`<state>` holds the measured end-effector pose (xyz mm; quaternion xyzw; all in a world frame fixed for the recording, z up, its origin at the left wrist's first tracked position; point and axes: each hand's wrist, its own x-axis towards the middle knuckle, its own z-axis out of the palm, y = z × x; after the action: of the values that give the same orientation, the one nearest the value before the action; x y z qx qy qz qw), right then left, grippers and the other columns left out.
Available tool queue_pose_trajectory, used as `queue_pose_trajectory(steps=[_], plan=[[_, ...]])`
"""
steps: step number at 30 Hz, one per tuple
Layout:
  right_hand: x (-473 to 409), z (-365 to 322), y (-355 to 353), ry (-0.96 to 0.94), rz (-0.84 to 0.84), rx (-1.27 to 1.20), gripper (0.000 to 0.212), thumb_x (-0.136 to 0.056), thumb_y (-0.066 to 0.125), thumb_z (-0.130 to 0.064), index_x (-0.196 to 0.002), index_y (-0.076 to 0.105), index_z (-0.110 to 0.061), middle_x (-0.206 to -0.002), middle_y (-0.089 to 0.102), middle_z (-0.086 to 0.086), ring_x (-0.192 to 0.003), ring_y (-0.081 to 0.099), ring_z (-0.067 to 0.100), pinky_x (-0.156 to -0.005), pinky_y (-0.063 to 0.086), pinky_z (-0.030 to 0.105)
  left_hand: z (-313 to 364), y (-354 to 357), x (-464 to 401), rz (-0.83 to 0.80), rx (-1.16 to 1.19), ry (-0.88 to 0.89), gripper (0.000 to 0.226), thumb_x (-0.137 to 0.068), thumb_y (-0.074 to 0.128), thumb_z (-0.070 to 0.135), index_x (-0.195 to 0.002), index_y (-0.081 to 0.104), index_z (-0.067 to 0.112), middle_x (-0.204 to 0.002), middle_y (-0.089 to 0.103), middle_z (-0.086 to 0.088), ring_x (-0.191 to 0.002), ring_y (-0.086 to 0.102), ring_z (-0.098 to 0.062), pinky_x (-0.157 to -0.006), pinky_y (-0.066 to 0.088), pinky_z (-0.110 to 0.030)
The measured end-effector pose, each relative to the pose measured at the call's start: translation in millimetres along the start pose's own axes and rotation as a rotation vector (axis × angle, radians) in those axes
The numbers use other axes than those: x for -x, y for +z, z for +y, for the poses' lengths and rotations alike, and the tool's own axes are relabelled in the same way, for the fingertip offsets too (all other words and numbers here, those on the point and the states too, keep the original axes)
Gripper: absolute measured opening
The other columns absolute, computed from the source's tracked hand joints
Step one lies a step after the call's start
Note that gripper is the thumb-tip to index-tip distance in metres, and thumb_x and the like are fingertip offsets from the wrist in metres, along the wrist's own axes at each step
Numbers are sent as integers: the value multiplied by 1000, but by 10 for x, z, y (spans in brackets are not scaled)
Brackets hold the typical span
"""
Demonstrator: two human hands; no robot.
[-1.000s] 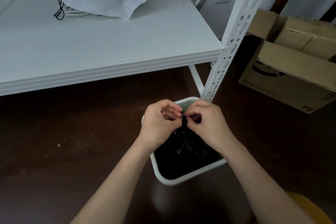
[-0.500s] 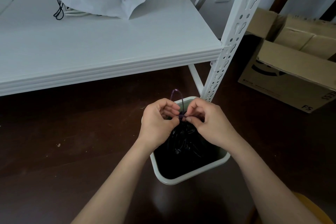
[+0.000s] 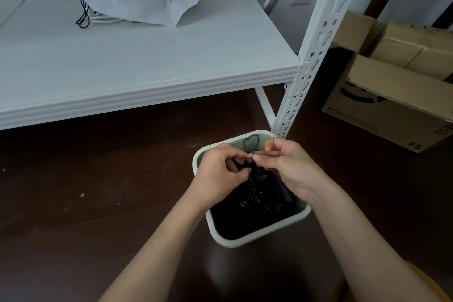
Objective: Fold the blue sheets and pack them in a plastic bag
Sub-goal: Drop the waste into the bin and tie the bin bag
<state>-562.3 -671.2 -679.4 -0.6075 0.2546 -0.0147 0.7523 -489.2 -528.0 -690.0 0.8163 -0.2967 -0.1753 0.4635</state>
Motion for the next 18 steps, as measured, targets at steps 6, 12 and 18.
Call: queue_pose_trajectory(steps=[6,12,18], plan=[[26,-24,-12,-6,-49,42,25,-84,61,11,-71,53,-9,-92,72,20,-87,72,22,-66,52,18,37,13,22,73,-2,-34,12,-75,79,25,-82,73,17,-75,62,3,-62,54,-11,-58,48,-18],[47,-71,-98,-113,2,371,10,-80,72,-1,-80,68,-10,-83,76,4,-88,72,15,-89,53,31,43,-24,39,97,-22,-6,5,-82,74,17,-76,73,15,-71,60,3,-59,51,-3,-56,43,-12],[70,-140,-255,-158,50,683,11,-81,74,-14,-90,76,-19,-74,74,-7,-69,68,3,-66,50,11,-9,-146,38,92,-62,-13,12,-81,74,16,-70,70,12,-70,56,2,-58,46,-1,-56,37,-9]])
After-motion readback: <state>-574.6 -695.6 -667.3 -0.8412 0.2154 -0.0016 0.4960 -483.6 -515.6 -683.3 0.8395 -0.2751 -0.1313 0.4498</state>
